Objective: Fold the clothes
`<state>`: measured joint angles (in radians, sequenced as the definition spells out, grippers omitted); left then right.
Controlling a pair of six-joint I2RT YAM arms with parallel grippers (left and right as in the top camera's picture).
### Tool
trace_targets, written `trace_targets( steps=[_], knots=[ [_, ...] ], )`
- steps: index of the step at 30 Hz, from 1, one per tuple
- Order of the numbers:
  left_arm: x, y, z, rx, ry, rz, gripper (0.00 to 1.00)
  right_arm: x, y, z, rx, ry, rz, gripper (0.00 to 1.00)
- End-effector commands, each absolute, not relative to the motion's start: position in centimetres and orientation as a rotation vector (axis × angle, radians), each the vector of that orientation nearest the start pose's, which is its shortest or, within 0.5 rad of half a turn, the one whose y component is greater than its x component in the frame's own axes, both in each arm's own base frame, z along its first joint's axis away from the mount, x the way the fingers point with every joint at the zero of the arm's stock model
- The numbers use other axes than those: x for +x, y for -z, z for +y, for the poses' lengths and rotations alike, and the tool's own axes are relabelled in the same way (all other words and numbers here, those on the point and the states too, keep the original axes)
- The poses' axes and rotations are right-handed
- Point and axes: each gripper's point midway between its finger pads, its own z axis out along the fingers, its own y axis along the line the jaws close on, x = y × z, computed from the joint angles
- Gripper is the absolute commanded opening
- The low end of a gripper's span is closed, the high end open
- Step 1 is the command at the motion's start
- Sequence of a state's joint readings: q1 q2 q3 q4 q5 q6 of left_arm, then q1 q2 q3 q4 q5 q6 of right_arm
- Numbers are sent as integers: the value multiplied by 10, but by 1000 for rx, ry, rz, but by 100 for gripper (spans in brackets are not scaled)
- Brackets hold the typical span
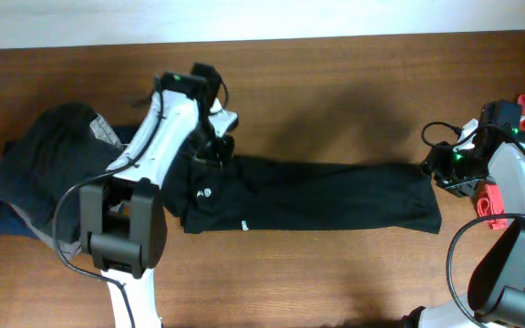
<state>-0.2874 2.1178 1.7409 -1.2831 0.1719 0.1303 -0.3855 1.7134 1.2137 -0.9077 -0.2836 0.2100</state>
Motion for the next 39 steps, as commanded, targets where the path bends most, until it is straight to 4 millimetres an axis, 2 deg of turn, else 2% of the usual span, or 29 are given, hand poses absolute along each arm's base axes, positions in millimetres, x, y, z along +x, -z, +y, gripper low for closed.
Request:
trace_targets(
  steps=[1, 2, 5, 6, 7, 10, 11, 14, 15, 16, 20, 25, 29, 33, 36, 39],
  knots=[
    [346, -57, -143, 666, 336, 3190, 43, 338, -86, -77, 817, -460, 2771, 55],
    [344, -54, -143, 669, 337, 3195, 40, 337, -86, -77, 818, -461, 2772, 55],
    [337, -51, -148, 680, 377, 3208, 11, 336, -86, -76, 819, -463, 2778, 55],
    [336, -52, -151, 682, 401, 3208, 6, 336, -85, -76, 819, -463, 2779, 55],
    [334, -52, -154, 685, 420, 3208, 1, 335, -85, -76, 817, -463, 2782, 55],
    [331, -54, -155, 690, 422, 3218, 1, 333, -85, -75, 821, -465, 2789, 55],
    [330, -54, -154, 690, 422, 3220, 6, 333, -85, -75, 822, -465, 2790, 55],
    [330, -61, -154, 685, 422, 3220, 16, 334, -84, -77, 778, -454, 2796, 65],
    [332, -64, -154, 679, 420, 3210, 28, 334, -82, -77, 766, -451, 2800, 73],
    [336, -70, -155, 675, 416, 3192, 35, 333, -80, -79, 765, -453, 2806, 77],
    [350, -105, -157, 667, 418, 3099, 52, 328, -64, -92, 802, -464, 2830, 80],
    [368, -155, -142, 625, 319, 2977, 61, 320, -50, -107, 728, -494, 2861, 86],
    [376, -181, -126, 558, 293, 2912, 65, 312, -41, -114, 630, -499, 2905, 91],
    [382, -193, -106, 451, 299, 2890, 66, 305, -29, -108, 563, -533, 2964, 91],
    [385, -195, -93, 400, 298, 2890, 66, 301, -18, -104, 533, -561, 3004, 91],
    [386, -195, -88, 379, 303, 2891, 66, 296, -3, -99, 541, -600, 3048, 90]
  ],
)
